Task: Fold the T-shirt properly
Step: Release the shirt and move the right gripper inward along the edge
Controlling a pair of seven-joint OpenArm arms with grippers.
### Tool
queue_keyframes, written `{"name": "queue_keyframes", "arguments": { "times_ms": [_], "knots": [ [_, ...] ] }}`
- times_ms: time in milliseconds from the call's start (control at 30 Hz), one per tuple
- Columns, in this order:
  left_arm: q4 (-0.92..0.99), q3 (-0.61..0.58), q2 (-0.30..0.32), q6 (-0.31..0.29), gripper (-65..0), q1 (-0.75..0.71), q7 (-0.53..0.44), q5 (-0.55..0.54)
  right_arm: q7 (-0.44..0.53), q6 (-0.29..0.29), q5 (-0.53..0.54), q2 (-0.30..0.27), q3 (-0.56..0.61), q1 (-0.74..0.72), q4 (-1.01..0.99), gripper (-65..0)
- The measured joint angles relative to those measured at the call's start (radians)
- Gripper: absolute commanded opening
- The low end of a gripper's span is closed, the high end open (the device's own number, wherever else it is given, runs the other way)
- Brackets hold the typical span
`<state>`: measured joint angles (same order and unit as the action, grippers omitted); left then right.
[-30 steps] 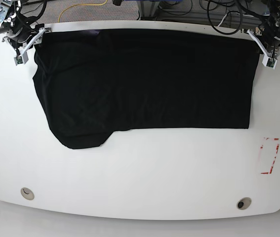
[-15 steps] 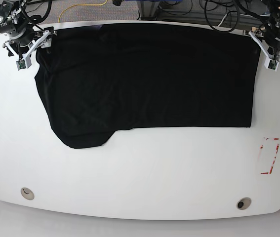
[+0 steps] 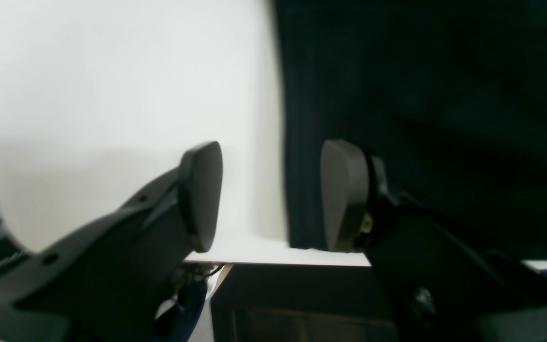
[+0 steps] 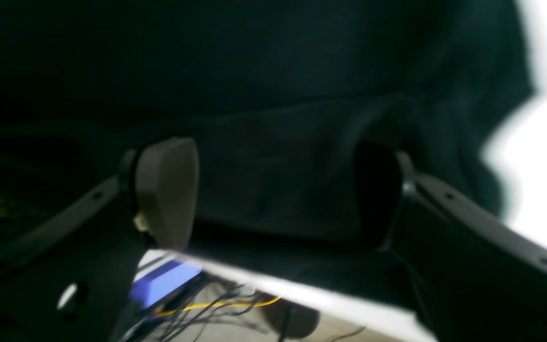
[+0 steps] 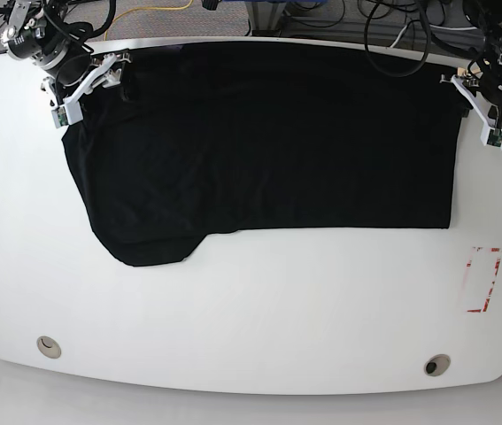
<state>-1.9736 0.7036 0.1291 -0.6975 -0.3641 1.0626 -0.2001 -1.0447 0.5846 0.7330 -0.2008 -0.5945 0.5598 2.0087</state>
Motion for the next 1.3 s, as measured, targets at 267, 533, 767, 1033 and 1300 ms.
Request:
{"name": "queue_keyframes", "arguments": {
  "times_ms": [267,533,767,1033,1300],
  "knots": [
    [0.002,-0.006,0.014,0.000,-33.8,0.056,-0.005,-0.004,-0.007,-0.004,0.006,0.035,-0.004,0.072,0.000,-31.7],
    [0.005,-0.007,0.060,0.000,-33.8,0.082,-0.004,0.000,-0.007,-0.005,0.002,0.055,0.082,0.079,-0.017,-40.9],
    [0.006,-0.010,0.063,-0.003,-33.8,0.092,-0.006,-0.003,0.001,-0.007,-0.072,0.074,0.131,0.060,-0.020,-48.8],
    [0.006,-0.003,0.093,-0.002,-33.8,0.092,-0.004,-0.003,-0.003,-0.007,-0.238,0.147,0.154,0.027,-0.021,-49.1],
    [0.006,-0.004,0.096,-0.003,-33.8,0.088,-0.004,-0.006,-0.007,-0.007,-0.276,0.159,0.197,-0.022,-0.021,-49.3]
  ]
}}
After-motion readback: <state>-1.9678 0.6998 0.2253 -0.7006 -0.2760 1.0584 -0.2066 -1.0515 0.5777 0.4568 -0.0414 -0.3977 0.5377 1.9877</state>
